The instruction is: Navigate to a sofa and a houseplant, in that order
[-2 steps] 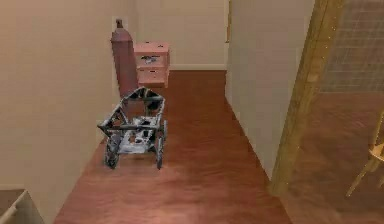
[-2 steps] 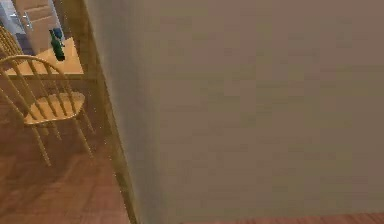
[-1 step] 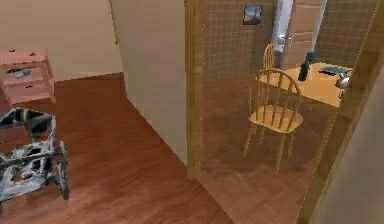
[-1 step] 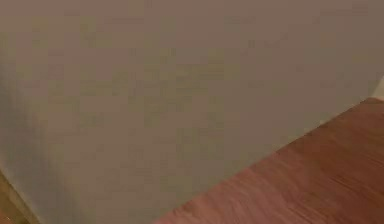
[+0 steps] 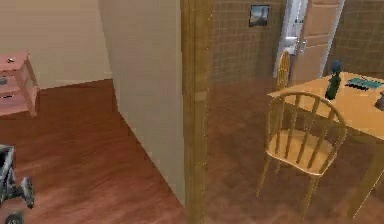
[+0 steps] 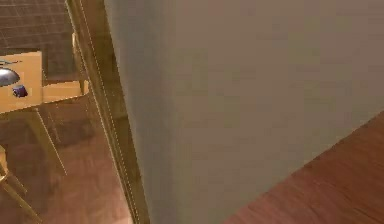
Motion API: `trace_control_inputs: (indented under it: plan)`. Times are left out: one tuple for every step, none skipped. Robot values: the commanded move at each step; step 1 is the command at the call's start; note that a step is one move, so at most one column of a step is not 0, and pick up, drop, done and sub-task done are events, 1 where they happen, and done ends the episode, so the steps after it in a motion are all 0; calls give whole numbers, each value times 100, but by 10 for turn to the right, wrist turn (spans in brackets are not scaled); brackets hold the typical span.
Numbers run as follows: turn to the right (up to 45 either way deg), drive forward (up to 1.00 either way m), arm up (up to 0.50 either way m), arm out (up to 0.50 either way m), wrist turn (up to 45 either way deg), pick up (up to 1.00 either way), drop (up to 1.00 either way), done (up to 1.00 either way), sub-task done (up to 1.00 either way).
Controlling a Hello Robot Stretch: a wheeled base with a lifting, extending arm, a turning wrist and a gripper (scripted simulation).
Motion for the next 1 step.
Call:
trace_control_inputs:
  plan:
    - [180, 0, 0, 0, 0, 0, 0, 0, 0]
